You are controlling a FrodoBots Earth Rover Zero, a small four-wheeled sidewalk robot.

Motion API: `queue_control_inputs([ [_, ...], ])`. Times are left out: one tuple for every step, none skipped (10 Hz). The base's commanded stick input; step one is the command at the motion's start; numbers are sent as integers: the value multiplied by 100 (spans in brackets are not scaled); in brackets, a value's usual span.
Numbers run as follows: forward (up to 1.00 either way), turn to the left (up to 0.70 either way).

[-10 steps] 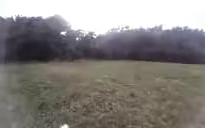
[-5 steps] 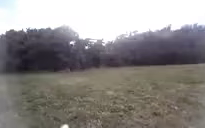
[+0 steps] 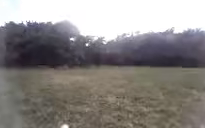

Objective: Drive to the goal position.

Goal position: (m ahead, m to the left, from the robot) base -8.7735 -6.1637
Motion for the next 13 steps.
queue_control_inputs([
  [7,-13],
  [6,-12],
  [6,-12],
  [7,-13],
  [6,-12],
  [7,-14],
  [8,-15],
  [9,-18],
  [10,-19],
  [10,-20],
  [10,-20],
  [10,-20],
  [10,-19],
])
